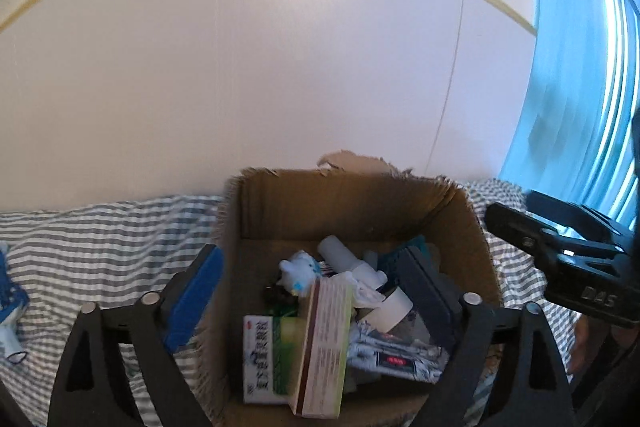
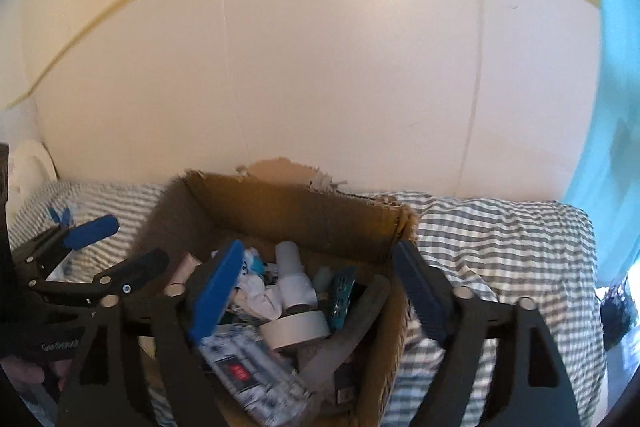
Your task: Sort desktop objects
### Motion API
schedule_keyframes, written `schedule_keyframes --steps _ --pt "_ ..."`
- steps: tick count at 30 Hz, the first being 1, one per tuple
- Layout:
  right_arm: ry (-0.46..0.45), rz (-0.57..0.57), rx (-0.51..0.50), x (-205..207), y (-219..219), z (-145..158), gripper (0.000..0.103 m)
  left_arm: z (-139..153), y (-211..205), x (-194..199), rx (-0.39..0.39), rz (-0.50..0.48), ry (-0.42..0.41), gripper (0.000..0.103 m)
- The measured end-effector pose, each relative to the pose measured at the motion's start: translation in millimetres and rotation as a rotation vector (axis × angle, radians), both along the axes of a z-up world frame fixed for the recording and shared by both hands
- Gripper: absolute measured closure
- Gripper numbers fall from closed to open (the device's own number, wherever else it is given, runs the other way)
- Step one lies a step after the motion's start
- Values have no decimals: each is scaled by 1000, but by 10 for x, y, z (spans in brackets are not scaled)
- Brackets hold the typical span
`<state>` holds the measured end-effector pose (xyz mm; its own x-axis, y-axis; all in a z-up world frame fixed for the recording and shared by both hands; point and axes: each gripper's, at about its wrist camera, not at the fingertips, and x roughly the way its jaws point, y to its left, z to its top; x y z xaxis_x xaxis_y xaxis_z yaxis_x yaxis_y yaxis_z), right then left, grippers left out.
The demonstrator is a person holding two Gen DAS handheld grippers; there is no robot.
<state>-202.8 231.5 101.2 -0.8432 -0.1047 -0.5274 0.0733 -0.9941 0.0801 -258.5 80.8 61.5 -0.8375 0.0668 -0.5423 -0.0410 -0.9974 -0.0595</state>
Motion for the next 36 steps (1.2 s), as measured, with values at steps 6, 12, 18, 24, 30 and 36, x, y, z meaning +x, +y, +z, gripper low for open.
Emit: schedule_keyframes --steps 6,12,18,24,30,36 --pt "69 -14 -10 527 -3 295 0 446 -194 569 -72 76 160 0" --pt "84 -5 25 1019 -16 304 0 296 -171 795 -111 74 171 0" --pt "152 -22 54 1348 -74 -43 0 -265 -171 1030 -88 112 142 0" --pt "163 -70 58 1341 -157 -451 0 -489 -100 1083 -129 157 43 0" --pt "89 -124 36 1256 -121 -770 0 -483 -133 1104 -121 207 70 0" --pt "21 -147 -18 1167 -27 -897 0 -527 -131 1097 -117 191 66 0"
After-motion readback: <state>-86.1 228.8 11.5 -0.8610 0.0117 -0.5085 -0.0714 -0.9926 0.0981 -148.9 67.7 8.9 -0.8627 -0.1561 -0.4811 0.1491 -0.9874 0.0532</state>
